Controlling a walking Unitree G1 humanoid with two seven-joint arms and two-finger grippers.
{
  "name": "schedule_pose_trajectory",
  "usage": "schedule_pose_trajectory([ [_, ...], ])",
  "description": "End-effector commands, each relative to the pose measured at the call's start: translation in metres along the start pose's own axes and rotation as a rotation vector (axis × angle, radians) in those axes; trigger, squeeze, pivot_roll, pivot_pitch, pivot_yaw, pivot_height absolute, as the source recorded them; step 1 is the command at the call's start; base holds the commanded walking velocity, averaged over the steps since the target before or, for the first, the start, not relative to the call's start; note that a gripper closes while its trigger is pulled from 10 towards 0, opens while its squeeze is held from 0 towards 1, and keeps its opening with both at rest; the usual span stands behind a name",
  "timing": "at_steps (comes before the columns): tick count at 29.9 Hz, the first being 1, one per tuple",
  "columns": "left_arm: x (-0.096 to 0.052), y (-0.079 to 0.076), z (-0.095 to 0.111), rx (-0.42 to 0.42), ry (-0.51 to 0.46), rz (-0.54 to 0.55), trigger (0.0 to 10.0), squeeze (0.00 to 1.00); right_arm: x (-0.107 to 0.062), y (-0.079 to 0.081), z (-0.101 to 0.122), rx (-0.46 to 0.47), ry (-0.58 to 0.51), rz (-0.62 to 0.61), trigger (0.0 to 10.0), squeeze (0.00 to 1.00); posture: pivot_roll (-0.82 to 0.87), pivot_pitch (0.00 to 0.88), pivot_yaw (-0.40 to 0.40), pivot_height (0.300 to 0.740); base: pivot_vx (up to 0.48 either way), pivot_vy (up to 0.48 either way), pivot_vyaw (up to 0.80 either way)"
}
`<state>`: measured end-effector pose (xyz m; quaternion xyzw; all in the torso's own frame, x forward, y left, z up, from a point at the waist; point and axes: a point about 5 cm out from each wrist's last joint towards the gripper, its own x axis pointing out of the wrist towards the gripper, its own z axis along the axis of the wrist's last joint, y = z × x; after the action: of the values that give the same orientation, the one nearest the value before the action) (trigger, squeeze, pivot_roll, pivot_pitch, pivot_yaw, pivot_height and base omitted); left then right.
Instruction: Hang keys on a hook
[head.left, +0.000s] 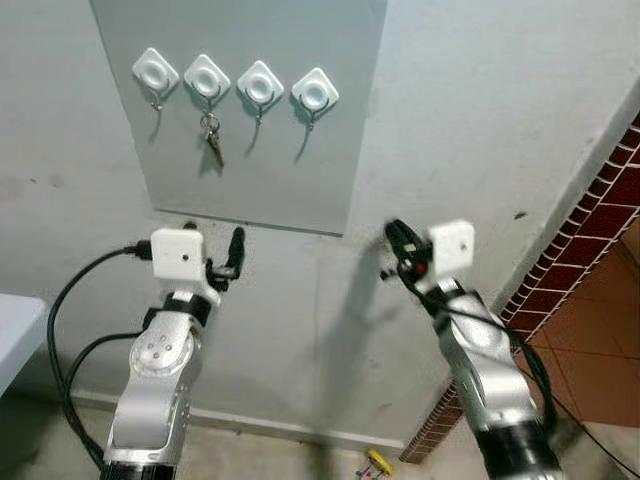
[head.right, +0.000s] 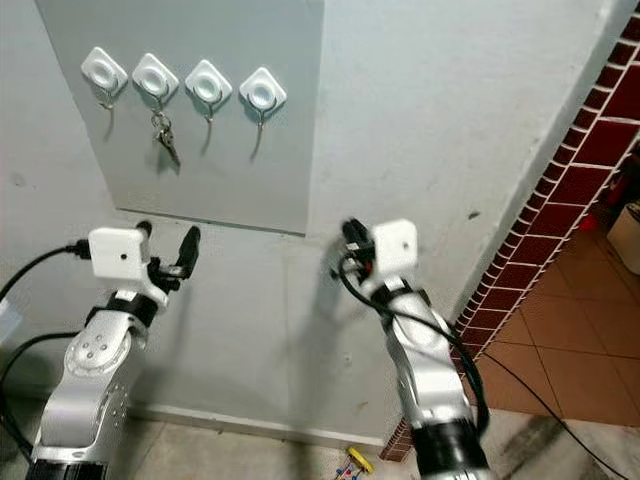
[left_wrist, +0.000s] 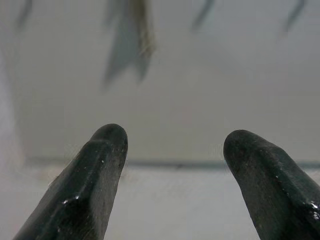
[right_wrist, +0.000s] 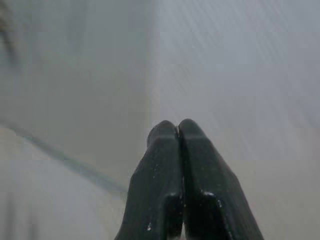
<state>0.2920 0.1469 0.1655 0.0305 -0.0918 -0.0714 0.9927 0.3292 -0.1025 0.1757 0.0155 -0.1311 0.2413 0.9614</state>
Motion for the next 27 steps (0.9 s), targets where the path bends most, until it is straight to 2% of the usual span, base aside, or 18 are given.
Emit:
schedule_pose_trajectory([
  [1, 0.002, 0.001, 0.009, 0.024, -0.031, -0.008, 10.0, 0.00, 0.003, -0.001, 0.006, 0.012, -0.014, 0.015, 10.0, 0.00, -0.06, 0.000, -0.049, 0.740, 0.000, 0.000, 0.00],
  [8, 0.010, -0.002, 0.021, 0.003, -0.076, -0.046, 10.0, 0.00, 0.022, 0.001, 0.025, 0.017, -0.082, 0.072, 10.0, 0.00, -0.06, 0.000, -0.053, 0.740, 0.000, 0.000, 0.00],
  [13, 0.012, -0.007, 0.025, -0.009, -0.090, -0.066, 10.0, 0.00, 0.029, 0.003, 0.032, 0.022, -0.105, 0.092, 10.0, 0.00, -0.06, 0.000, -0.056, 0.740, 0.000, 0.000, 0.00],
  [20, 0.011, -0.011, 0.028, -0.014, -0.098, -0.084, 10.0, 0.00, 0.028, 0.008, 0.033, 0.042, -0.111, 0.137, 10.0, 0.00, -0.05, 0.000, -0.057, 0.740, 0.000, 0.000, 0.00],
  [23, 0.011, -0.014, 0.031, -0.008, -0.109, -0.107, 10.0, 0.00, 0.029, 0.015, 0.036, 0.093, -0.129, 0.178, 10.0, 0.00, -0.05, 0.000, -0.057, 0.740, 0.000, 0.000, 0.00],
  [27, 0.011, -0.017, 0.032, -0.007, -0.112, -0.118, 10.0, 0.00, 0.030, 0.018, 0.039, 0.105, -0.144, 0.196, 10.0, 0.00, -0.05, 0.000, -0.060, 0.740, 0.000, 0.000, 0.00],
])
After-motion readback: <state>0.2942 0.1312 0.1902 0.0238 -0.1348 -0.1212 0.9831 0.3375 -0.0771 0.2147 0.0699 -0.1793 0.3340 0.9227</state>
